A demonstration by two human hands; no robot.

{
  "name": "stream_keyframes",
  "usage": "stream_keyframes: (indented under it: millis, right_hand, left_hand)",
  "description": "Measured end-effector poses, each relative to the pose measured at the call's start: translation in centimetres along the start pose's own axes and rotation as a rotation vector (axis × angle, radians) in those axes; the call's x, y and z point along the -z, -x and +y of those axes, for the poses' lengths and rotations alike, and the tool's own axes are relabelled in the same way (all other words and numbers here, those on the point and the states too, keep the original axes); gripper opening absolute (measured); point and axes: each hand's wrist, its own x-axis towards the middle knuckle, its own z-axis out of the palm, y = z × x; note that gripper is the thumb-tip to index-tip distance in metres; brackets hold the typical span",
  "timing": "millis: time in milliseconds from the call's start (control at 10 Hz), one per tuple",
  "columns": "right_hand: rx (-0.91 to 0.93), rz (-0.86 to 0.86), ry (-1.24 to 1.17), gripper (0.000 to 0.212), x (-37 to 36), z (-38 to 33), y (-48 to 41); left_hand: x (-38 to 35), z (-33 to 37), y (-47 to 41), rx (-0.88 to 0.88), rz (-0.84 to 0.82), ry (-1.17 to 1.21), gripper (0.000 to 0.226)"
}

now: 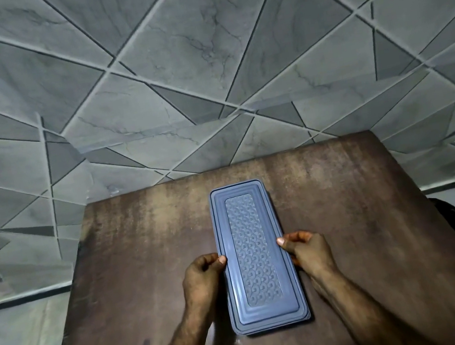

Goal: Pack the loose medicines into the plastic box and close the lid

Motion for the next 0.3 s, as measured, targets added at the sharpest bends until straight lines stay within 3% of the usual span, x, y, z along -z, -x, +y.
stream_keyframes:
  millis: [100,300]
  right_hand:
    - [-0.007,0.008,0.014,0.019,0.3,0.5,1.1]
    - [0.126,0.038,0.077,0.013,0.6,-2.7,2.5]
  left_hand:
    - [-0.1,-0.7,1.6,0.006,0.019,-0.001,0.019]
    - [-0.4,0.9,1.8,-0.119,0.097,-0.065,0.028]
